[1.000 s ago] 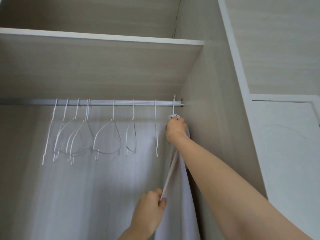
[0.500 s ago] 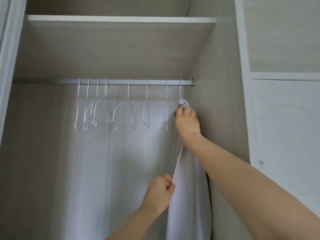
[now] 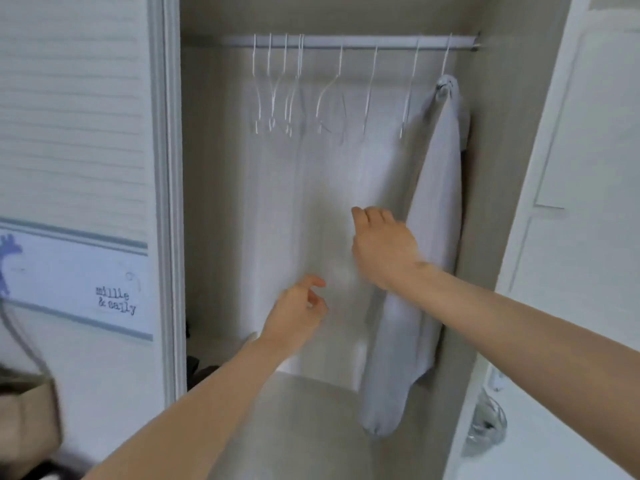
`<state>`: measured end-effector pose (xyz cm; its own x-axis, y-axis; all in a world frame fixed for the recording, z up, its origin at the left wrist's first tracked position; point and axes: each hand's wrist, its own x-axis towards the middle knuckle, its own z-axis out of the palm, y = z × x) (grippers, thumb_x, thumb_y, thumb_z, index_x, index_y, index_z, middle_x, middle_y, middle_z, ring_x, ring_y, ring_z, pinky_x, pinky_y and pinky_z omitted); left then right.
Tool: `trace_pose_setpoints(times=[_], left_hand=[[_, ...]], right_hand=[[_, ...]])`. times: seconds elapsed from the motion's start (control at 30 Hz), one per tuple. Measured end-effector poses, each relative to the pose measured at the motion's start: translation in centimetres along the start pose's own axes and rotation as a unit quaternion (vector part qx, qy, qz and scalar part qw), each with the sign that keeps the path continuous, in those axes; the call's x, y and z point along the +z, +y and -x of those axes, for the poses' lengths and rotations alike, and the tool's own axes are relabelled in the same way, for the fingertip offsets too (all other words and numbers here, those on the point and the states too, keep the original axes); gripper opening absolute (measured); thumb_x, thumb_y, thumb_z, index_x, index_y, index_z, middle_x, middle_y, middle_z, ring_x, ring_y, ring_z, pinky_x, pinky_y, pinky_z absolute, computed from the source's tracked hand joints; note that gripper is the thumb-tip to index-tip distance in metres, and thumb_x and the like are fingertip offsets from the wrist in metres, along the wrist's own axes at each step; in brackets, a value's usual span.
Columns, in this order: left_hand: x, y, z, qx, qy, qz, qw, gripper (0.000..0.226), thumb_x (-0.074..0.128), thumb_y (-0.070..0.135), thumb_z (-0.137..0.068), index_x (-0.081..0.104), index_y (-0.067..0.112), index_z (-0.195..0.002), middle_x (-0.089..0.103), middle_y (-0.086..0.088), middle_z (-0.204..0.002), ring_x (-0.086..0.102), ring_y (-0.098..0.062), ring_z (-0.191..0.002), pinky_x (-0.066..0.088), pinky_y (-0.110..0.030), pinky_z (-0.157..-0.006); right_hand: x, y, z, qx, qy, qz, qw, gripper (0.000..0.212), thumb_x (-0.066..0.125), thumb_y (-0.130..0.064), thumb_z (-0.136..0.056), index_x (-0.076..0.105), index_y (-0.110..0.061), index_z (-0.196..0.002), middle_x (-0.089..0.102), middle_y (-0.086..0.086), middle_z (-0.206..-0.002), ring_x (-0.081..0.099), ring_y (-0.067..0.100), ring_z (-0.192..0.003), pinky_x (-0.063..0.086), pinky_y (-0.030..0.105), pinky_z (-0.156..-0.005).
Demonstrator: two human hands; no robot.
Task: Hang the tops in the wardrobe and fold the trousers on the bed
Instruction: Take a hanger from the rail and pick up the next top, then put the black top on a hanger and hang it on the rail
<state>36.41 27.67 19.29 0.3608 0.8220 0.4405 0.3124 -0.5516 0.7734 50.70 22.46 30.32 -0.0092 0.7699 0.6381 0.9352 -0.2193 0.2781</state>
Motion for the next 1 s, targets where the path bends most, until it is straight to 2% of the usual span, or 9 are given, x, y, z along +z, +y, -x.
trace_pose_setpoints(times=[0.13, 0.23, 0.37, 0.47, 0.53, 0.63, 0.73, 0.87, 1.0], left_hand=[[-1.8, -3.9, 6.3, -0.064, 0.035, -0.013, 0.997, 0.027, 0.048, 0.007, -0.091, 0.059, 0.021, -0.112, 0.069, -0.002, -0.084, 0.068, -0.025, -0.073, 0.056, -0.034, -0.063], [-1.9, -7.1, 11.3, -0.122, 0.061, -0.026, 0.990, 0.025, 0.048, 0.008, -0.092, 0.059, 0.022, -0.108, 0.069, 0.000, -0.081, 0.067, -0.020, -0.073, 0.058, -0.039, -0.070], [-0.3, -11.8, 17.8, -0.192, 0.055, -0.077, 0.977, 0.020, 0.047, 0.014, -0.095, 0.058, 0.022, -0.110, 0.065, 0.009, -0.074, 0.065, -0.014, -0.074, 0.056, -0.035, -0.073], [2.0, -15.4, 23.0, -0.247, 0.022, -0.115, 0.962, 0.020, 0.047, 0.016, -0.096, 0.058, 0.021, -0.111, 0.066, 0.005, -0.079, 0.065, -0.019, -0.073, 0.056, -0.039, -0.071], [4.1, -18.2, 26.9, -0.294, 0.015, -0.133, 0.947, 0.020, 0.046, 0.017, -0.096, 0.058, 0.022, -0.111, 0.068, 0.001, -0.080, 0.066, -0.021, -0.071, 0.056, -0.043, -0.067], [6.9, -22.2, 32.8, -0.380, 0.033, -0.124, 0.916, 0.022, 0.046, 0.017, -0.094, 0.059, 0.024, -0.109, 0.069, -0.003, -0.081, 0.066, -0.024, -0.073, 0.056, -0.044, -0.072], [9.8, -26.4, 39.7, -0.458, 0.041, -0.097, 0.883, 0.022, 0.047, 0.015, -0.090, 0.060, 0.027, -0.104, 0.068, 0.005, -0.077, 0.066, -0.016, -0.070, 0.056, -0.041, -0.070], [13.9, -32.7, 49.4, -0.531, 0.039, -0.091, 0.841, 0.020, 0.051, 0.017, -0.088, 0.060, 0.030, -0.098, 0.070, 0.007, -0.076, 0.066, -0.009, -0.067, 0.057, -0.035, -0.072], [18.2, -40.0, 58.6, -0.594, 0.039, -0.092, 0.798, 0.017, 0.055, 0.017, -0.087, 0.058, 0.033, -0.085, 0.069, 0.008, -0.081, 0.066, -0.013, -0.078, 0.055, -0.031, -0.073]], right_hand=[[3.7, -6.0, 5.8, -0.088, -0.038, -0.072, 0.993, 0.054, 0.044, -0.017, -0.092, 0.030, -0.007, -0.143, 0.049, 0.011, -0.130, 0.044, 0.030, -0.123, 0.041, 0.039, -0.094], [7.0, -9.9, 10.6, -0.127, -0.065, -0.132, 0.981, 0.048, 0.042, -0.020, -0.093, 0.035, -0.008, -0.139, 0.053, 0.010, -0.125, 0.047, 0.030, -0.118, 0.041, 0.039, -0.090], [11.8, -14.0, 17.3, -0.182, -0.121, -0.209, 0.953, 0.038, 0.042, -0.021, -0.095, 0.044, -0.008, -0.131, 0.057, 0.009, -0.120, 0.051, 0.028, -0.111, 0.045, 0.036, -0.085], [15.9, -16.1, 22.8, -0.231, -0.167, -0.251, 0.925, 0.036, 0.042, -0.023, -0.096, 0.046, -0.009, -0.128, 0.059, 0.009, -0.118, 0.053, 0.026, -0.109, 0.048, 0.036, -0.085], [18.8, -17.4, 26.8, -0.256, -0.198, -0.270, 0.907, 0.036, 0.040, -0.023, -0.096, 0.048, -0.009, -0.128, 0.059, 0.008, -0.117, 0.053, 0.026, -0.109, 0.048, 0.036, -0.085], [22.8, -19.2, 32.5, -0.287, -0.239, -0.303, 0.877, 0.034, 0.040, -0.019, -0.096, 0.052, -0.006, -0.125, 0.060, 0.009, -0.110, 0.055, 0.028, -0.104, 0.047, 0.037, -0.083], [26.8, -21.8, 38.8, -0.306, -0.272, -0.347, 0.844, 0.029, 0.046, -0.016, -0.095, 0.056, -0.006, -0.119, 0.063, 0.009, -0.104, 0.059, 0.026, -0.099, 0.050, 0.034, -0.080], [33.3, -26.3, 48.1, -0.326, -0.354, -0.359, 0.800, 0.032, 0.040, -0.023, -0.098, 0.050, -0.010, -0.125, 0.061, 0.005, -0.112, 0.057, 0.023, -0.104, 0.049, 0.034, -0.085], [40.0, -30.9, 57.6, -0.324, -0.438, -0.371, 0.752, 0.028, 0.044, -0.019, -0.097, 0.048, -0.008, -0.123, 0.059, 0.009, -0.110, 0.055, 0.027, -0.100, 0.049, 0.037, -0.078]])
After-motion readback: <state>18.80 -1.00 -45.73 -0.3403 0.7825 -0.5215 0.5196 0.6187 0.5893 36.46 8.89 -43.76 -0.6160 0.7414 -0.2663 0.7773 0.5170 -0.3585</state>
